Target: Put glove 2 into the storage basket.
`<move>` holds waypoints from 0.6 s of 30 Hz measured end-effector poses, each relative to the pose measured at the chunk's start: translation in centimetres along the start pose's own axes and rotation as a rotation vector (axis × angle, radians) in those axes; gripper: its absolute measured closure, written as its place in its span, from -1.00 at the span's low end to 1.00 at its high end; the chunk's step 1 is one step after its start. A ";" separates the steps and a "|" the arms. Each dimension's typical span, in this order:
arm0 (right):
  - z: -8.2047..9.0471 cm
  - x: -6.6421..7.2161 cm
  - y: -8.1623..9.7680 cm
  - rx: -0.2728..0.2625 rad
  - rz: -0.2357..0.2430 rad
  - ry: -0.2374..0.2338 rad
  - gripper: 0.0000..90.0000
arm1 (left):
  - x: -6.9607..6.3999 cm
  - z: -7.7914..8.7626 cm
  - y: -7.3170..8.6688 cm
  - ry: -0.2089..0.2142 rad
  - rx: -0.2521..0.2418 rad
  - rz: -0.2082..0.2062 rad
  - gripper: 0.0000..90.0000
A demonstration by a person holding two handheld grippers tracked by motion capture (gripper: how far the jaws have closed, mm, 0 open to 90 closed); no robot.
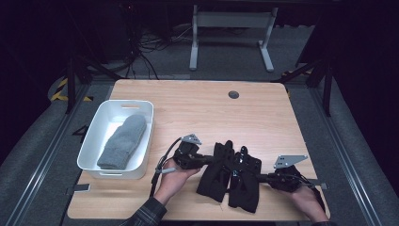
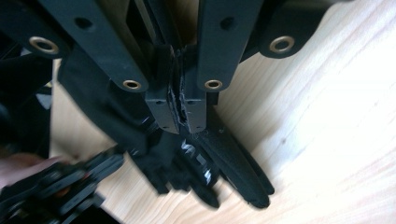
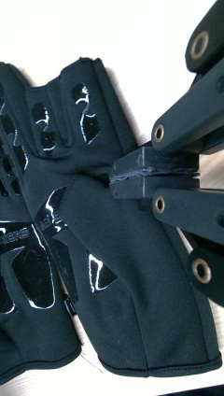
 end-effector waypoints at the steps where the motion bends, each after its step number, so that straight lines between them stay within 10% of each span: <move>1: -0.1 0.1 -0.2 0.000 0.000 -0.002 1.00 | -0.1 0.1 -0.3 0.004 -0.009 -0.001 0.93; 18: -3.0 1.3 -2.5 0.017 0.034 -0.035 1.00 | -1.3 -0.6 -1.9 0.078 -0.044 -0.015 0.93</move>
Point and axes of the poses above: each handheld gripper's, and its own axes: z roughly backward along the jaws, y roughly out of its underside, x roughly to its left, the point moved 5 cm from there along -z, roughly forward along the jaws, and after that the axes turned 11 degrees about -z, right-handed, at the moved point
